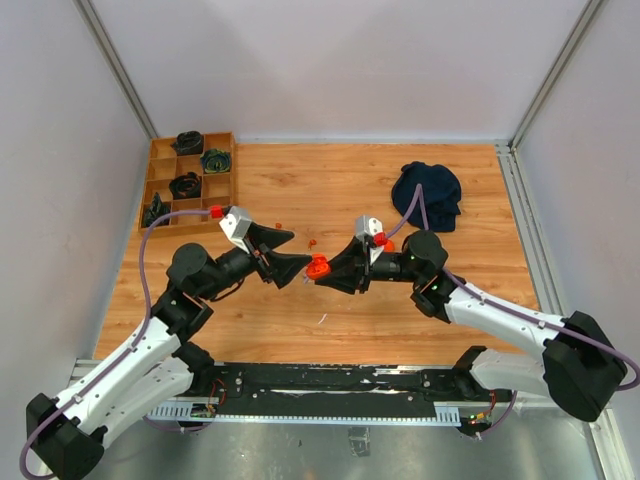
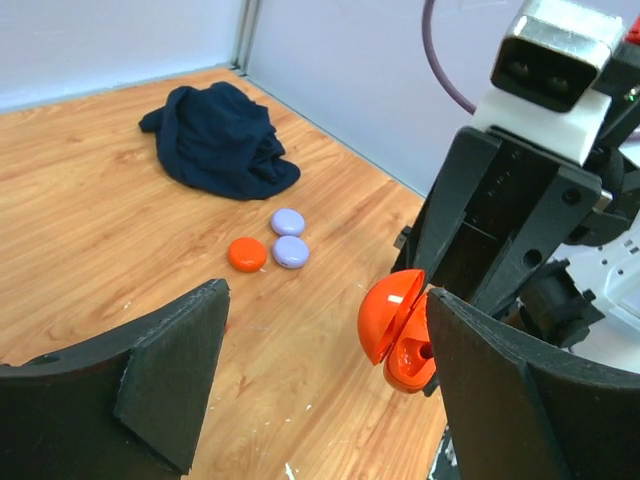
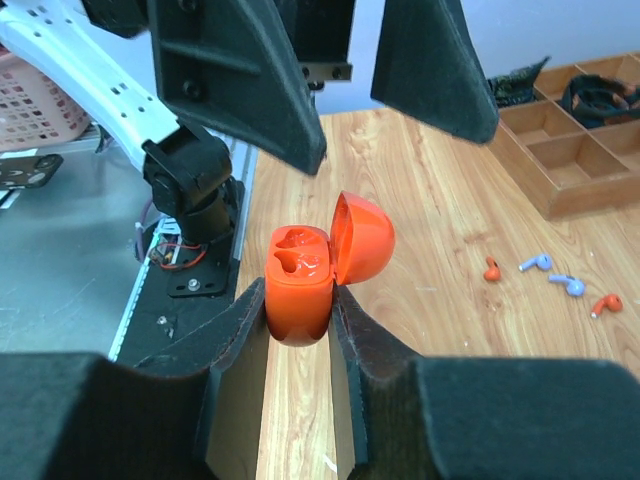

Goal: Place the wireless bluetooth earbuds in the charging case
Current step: Open the charging case, then pick up the earbud from the center of the board.

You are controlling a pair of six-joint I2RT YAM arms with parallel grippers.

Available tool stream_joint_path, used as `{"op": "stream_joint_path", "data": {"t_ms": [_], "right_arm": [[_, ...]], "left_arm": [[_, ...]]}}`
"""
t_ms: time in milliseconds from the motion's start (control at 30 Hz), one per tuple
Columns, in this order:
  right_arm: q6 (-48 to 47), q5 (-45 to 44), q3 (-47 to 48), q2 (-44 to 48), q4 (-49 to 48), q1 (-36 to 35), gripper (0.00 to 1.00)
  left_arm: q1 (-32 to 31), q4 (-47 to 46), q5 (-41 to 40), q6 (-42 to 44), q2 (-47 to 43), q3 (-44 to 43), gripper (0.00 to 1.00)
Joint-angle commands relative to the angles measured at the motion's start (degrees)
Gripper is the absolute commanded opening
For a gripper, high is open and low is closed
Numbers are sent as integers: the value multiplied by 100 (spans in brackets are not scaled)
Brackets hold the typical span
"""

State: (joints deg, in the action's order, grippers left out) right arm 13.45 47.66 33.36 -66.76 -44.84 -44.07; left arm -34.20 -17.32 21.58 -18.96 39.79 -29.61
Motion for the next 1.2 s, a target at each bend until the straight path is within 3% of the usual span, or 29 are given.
{"op": "stream_joint_path", "data": {"t_ms": [0,133,367,567,900,1167], "right_arm": [[-403,-464,-169,237,510,101,6],[-629,-903,-368,426,929,142,6],[-844,-1509,-821,850,1251,144,6],[-1050,-1892,-1165,1081,1170,138,6],[-1428,-2397,-1727,1508,986,144,7],[-1490,-2627,-1968,1890,1028,148,8]], "left_arm": [[18,535,-642,-251,-110,-292,87],[18,1376,-1295,-485,25,-469,99],[17,2921,-2263,-747,666,-884,99],[18,3637,-2668,-930,1528,-1343,99],[135,4213,-4057,-1585,2561,-1825,97],[939,3679,-3436,-1250,3605,-1998,93]]}}
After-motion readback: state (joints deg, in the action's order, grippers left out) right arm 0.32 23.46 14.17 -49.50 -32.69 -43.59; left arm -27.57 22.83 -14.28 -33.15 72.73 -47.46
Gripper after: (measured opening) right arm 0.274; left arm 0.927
